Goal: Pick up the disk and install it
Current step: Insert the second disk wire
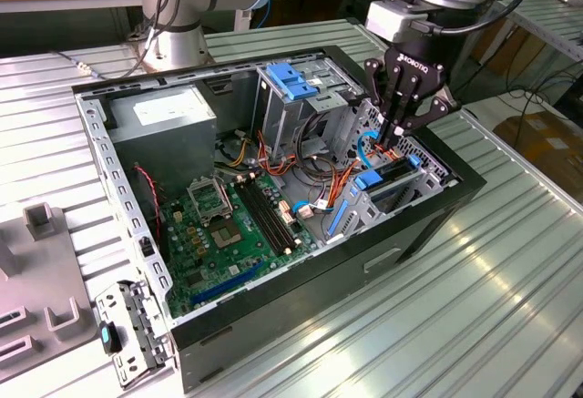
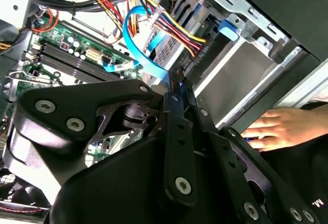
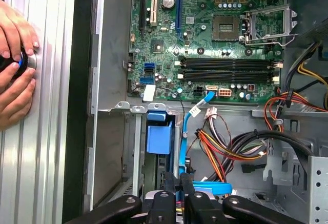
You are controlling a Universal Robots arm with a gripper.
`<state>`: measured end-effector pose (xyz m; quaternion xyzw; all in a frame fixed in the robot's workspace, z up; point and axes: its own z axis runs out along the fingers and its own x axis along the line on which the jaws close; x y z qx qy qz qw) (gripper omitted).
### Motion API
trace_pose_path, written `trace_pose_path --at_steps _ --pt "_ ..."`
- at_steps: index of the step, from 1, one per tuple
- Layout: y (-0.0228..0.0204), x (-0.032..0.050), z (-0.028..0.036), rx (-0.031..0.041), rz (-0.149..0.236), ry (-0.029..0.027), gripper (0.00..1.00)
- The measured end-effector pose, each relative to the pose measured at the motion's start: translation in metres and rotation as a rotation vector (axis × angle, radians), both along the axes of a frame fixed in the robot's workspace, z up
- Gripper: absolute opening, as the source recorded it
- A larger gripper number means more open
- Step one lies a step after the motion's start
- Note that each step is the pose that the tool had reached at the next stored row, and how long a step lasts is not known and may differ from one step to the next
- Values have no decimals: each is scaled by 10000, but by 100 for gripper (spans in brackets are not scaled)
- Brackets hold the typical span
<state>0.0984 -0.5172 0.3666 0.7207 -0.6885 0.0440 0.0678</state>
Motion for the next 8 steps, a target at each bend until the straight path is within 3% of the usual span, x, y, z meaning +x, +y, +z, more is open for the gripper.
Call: trace_pose_path --at_steps 1,2,3,6,8 --pt "-65 -7 -8 28 1 -1 16" --pt "-129 -14 -19 119 0 -1 16" --pt "-154 -15 -24 221 0 -6 16" --pt "-194 -16 -40 470 0 -34 16" --pt "-197 -25 -56 521 6 -84 16"
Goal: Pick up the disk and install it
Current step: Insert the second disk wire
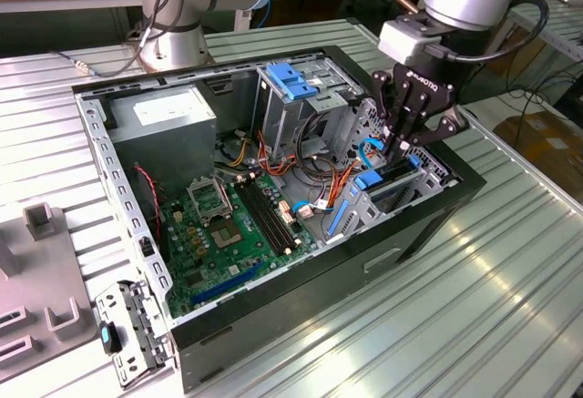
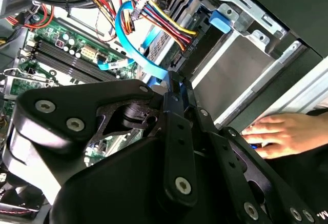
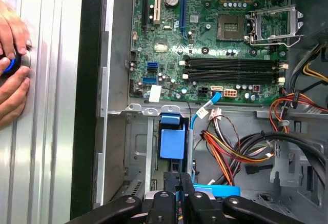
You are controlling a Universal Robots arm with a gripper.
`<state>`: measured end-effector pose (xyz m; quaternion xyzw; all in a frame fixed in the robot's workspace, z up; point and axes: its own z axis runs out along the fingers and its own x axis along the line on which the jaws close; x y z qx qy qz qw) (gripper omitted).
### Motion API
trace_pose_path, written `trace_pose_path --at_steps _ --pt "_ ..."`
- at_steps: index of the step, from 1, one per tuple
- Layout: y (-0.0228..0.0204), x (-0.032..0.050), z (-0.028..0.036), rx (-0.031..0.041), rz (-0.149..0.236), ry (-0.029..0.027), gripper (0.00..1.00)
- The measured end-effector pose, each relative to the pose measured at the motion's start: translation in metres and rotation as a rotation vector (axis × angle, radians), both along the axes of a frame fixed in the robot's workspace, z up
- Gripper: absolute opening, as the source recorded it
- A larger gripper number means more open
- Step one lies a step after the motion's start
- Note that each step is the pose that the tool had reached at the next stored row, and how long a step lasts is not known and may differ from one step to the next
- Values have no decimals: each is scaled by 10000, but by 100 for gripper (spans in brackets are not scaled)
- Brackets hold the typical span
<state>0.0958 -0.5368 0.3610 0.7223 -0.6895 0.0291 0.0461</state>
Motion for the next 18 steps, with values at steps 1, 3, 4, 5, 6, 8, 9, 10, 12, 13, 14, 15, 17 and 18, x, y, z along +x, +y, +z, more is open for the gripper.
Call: trace_pose_path --at_steps 1,3,4,5,6,8,9,10,12,13,14,15,17,18 --pt "0 -5 -4 5 3 -40 16" --pt "-1 -17 -15 13 8 -134 16" --pt "-1 -18 -20 14 7 -194 16" --pt "-1 -18 -23 18 5 -225 16" --pt "-1 -17 -27 24 -14 -239 16" --pt "-1 -18 -40 33 -97 -258 16" --pt "-1 -18 -45 33 -125 -266 16" --pt "-1 -19 -56 34 -246 -272 16" --pt "-1 -18 -74 30 -516 -303 16" --pt "-1 -18 -79 34 -529 -346 16" --pt "-1 -18 -82 37 -530 -390 16" --pt "-1 -20 -86 45 -529 -471 16" --pt "-1 -35 -94 68 -496 -601 16" --pt "-1 -42 -95 76 -489 -631 16"
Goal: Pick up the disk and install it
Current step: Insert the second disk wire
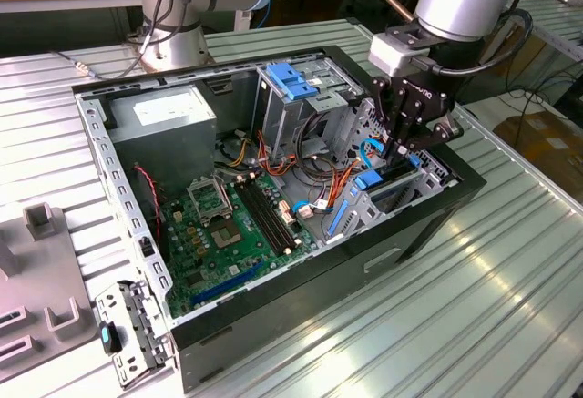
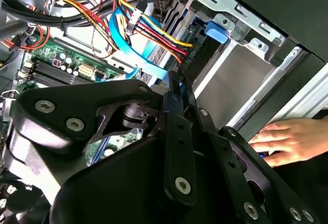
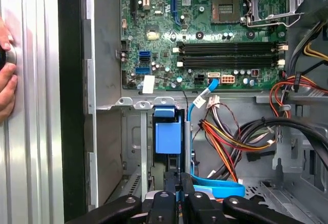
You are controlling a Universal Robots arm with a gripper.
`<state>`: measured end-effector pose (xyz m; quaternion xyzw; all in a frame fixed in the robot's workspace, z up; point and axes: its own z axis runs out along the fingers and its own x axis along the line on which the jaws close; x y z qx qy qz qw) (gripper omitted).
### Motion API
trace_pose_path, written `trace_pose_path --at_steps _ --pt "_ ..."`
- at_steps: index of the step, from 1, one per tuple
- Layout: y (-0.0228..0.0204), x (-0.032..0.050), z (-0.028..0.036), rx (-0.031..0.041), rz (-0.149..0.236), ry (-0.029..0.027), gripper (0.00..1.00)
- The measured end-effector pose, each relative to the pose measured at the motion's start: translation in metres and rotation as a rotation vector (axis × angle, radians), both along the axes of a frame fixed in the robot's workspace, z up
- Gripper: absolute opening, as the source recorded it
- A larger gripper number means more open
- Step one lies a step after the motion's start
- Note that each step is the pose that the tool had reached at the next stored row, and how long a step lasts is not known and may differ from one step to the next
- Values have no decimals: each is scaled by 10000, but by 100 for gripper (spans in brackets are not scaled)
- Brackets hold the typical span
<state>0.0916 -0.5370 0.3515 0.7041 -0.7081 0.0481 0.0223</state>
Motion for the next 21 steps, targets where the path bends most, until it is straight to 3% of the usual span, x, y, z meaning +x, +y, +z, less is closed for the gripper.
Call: trace_pose_path --at_steps 1,4,7,9,10,11,12,13,16,21 --pt "0 -7 -2 16 8 -29 16" --pt "-2 -11 -20 53 20 -44 16" --pt "-9 -16 -26 56 39 -132 16" --pt "-18 -19 -46 82 44 -139 16" --pt "-33 -18 -51 155 45 -139 16" --pt "-50 -17 -3 434 44 -140 16" --pt "-76 -18 -6 651 41 -140 16" --pt "-95 -18 -8 739 40 -141 16" --pt "-150 -18 -12 894 39 -141 16" --pt "-178 -18 -18 968 39 -141 16"
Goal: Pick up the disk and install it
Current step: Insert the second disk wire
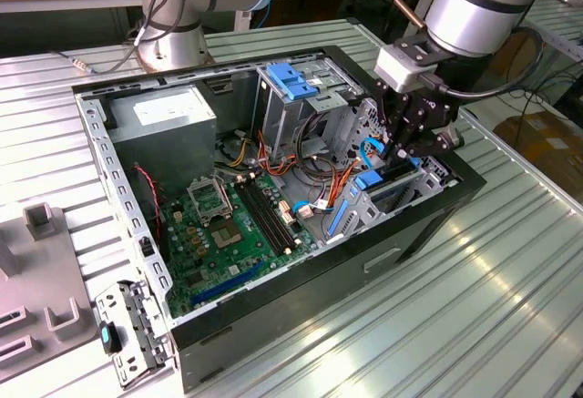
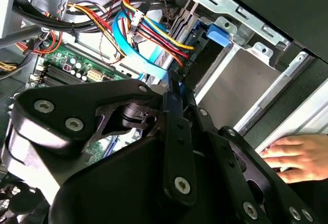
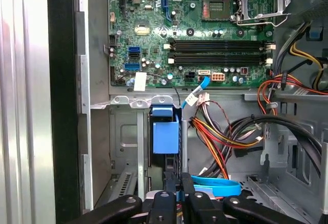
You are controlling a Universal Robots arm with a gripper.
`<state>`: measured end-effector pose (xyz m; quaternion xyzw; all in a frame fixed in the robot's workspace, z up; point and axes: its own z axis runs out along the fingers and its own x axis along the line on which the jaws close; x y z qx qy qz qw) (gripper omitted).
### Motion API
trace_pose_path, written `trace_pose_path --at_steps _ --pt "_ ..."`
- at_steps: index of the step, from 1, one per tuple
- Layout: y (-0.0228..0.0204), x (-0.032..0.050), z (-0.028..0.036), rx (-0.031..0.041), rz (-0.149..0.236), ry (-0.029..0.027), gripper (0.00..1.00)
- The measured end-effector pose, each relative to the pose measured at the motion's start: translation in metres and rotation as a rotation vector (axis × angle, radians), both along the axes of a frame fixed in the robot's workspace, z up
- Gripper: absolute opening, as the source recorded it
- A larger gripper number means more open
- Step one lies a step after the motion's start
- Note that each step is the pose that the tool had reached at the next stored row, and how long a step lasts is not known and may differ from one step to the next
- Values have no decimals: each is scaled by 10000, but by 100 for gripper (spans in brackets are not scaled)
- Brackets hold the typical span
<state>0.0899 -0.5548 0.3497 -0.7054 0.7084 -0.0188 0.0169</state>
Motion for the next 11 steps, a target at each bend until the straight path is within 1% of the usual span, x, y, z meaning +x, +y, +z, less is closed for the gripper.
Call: trace_pose_path --at_steps 2,11 --pt "-7 0 -5 14 0 0 16" --pt "-8 0 -40 42 0 0 16"
